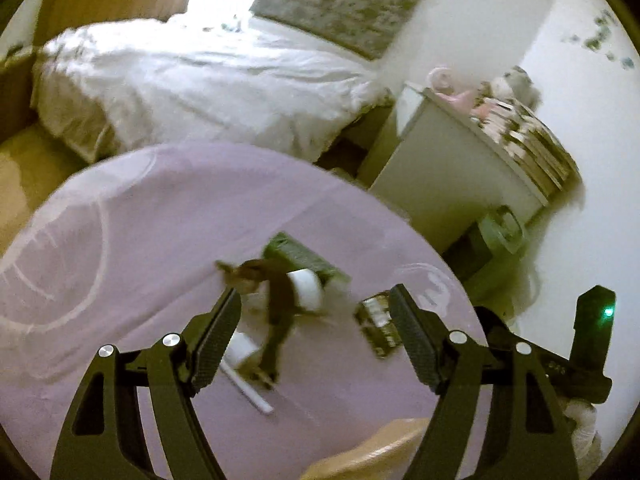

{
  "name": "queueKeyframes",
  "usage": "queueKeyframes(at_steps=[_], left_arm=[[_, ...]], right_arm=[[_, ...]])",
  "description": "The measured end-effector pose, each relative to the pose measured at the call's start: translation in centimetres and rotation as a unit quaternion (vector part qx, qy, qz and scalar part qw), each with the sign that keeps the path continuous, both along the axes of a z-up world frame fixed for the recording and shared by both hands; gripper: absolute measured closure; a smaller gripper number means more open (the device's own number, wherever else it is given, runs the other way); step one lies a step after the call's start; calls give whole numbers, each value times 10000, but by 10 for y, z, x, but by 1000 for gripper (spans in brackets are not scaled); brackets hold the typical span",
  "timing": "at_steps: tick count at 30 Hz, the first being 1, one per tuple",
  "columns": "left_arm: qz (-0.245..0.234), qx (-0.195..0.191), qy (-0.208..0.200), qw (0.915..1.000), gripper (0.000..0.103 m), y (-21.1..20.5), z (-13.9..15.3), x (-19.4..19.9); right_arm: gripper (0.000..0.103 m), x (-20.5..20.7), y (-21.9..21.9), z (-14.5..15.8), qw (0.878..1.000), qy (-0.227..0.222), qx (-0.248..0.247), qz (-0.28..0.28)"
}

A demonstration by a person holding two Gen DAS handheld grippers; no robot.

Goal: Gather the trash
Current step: 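Grasp the brown twig with the left tool while the right tool grasps the white tape roll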

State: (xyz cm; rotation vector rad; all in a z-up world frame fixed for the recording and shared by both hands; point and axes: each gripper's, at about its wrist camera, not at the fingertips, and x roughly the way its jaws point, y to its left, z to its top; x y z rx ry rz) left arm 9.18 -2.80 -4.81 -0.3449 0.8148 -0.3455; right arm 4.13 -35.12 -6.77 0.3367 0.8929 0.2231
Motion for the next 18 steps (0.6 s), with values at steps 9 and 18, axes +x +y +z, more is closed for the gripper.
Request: queueKeyframes(at_steps=[9,18], left_arm=[[-125,-604,777,9951,67,15,-39,40],[-20,-1004,397,9941,88,53,-31,24]], right_arm=[[57,59,97,15,9938,-88,-408,1035],[57,90,184,12,9751,-50,-799,2069]])
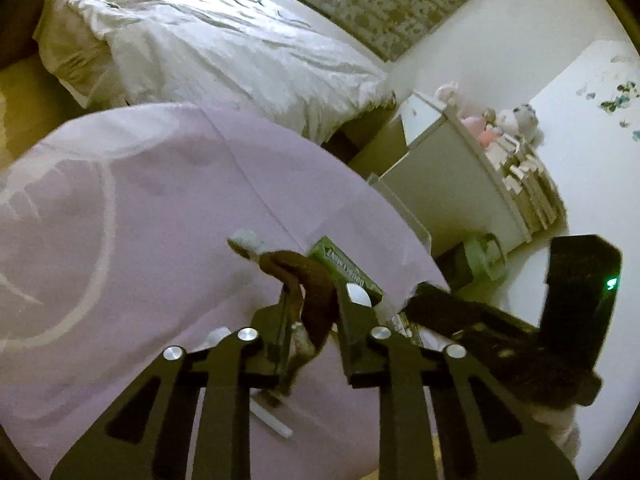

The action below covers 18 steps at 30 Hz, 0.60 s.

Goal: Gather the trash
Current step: 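Grasp the brown twig with the left tool while the right tool grasps the white tape roll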

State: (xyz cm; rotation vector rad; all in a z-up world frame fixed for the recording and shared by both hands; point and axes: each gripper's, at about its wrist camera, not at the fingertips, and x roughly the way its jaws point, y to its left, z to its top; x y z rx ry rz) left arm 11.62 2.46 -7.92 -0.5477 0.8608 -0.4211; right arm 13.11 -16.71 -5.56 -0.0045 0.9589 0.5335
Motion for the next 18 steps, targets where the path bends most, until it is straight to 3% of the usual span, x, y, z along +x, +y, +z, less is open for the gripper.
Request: queueKeyframes(at_steps=[7,10,12,16,18], left_arm=[[313,-101,-251,9991,89,27,16,-16],[348,-83,-325,9988,89,34,22,-23],[372,-93,-330,9987,89,38,23,-28],[422,-118,-308,9986,89,44,22,-36],[410,-101,-295,9987,89,45,21,-39]], right_arm=[[57,4,50,-8,9955,-300,-868,249],[65,4,67,-16,9873,-435,-1488,348],[76,3,74,-20,9811,-499,-1815,440],[83,2,71,-23,9795,-503,-1882,508],[83,0,60,-17,9878,-388,-1428,487]])
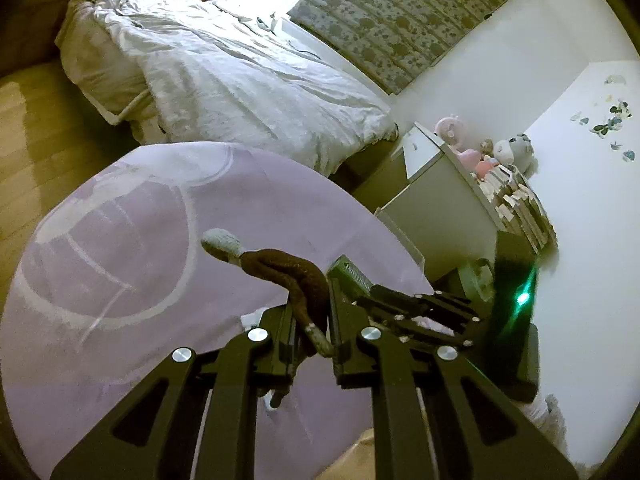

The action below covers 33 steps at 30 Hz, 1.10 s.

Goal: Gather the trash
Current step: 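Grasp the brown twig with the left tool while the right tool grasps the white tape roll, then carry the twig and tape roll over the bin and open both tools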

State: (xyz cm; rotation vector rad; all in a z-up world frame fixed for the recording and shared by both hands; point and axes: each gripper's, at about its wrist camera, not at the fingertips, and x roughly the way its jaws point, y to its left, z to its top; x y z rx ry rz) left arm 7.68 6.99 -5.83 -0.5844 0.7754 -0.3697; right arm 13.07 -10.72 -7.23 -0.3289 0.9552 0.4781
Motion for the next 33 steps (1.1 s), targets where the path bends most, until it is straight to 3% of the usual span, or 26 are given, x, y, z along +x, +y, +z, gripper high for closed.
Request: queueKeyframes(at_steps=[4,7,9,15,22,26,33], left_arm=[[-41,17,30,10000,89,1,-1,-5],[-87,16,31,10000,89,-3,-1,-8],[-162,37,4,9999,89,-7,2,-10],[-454,151,-157,9987,89,-31,18,-16],[-1124,339,-388,9923,89,-91,39,-18],[-1609,409,-527,9847,89,-136,50,-18],[-2608,447,-699,9618,89,-234,57,-20]], right_arm=[[83,1,-32,19,9940,261,1031,-249],[83,-3,-55,34,9828,438,1752,-376],[83,-11,-65,45,9789,394,1958,-422],[83,-31,-96,72,9746,10,2133,-678],[83,-60,-153,75,9676,-273,2146,-1303],[83,-80,-198,71,9594,-410,2164,-1763],[83,-118,-285,56,9375,-540,2158,-2678]])
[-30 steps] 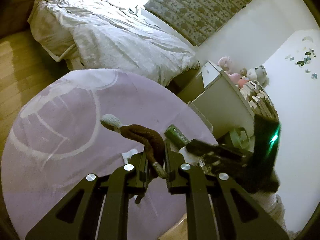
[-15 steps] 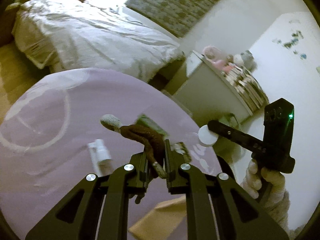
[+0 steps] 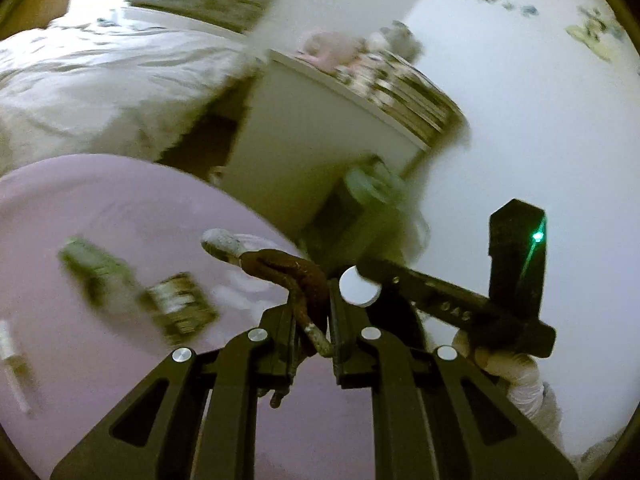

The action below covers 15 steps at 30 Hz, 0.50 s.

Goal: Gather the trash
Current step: 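Carry the twig and tape roll over the bin and open both tools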

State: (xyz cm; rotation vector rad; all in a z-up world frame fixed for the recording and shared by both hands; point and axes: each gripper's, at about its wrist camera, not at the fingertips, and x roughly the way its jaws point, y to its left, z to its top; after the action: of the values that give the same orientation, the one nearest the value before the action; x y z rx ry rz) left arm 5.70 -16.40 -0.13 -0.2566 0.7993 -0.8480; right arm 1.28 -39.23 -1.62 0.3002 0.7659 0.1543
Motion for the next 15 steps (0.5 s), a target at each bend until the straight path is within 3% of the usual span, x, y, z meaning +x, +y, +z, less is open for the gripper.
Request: queueKeyframes(at_steps=[7,15], left_arm=[[-798,143,165,9966,89,-85,-15,-5],[-1381,454,305,9889,89,-155,-39,-14]], right_arm=[[83,-37,-80,-29,9961,229,79,-843],[85,-60,-126,-59,9896,469,169,-1346]])
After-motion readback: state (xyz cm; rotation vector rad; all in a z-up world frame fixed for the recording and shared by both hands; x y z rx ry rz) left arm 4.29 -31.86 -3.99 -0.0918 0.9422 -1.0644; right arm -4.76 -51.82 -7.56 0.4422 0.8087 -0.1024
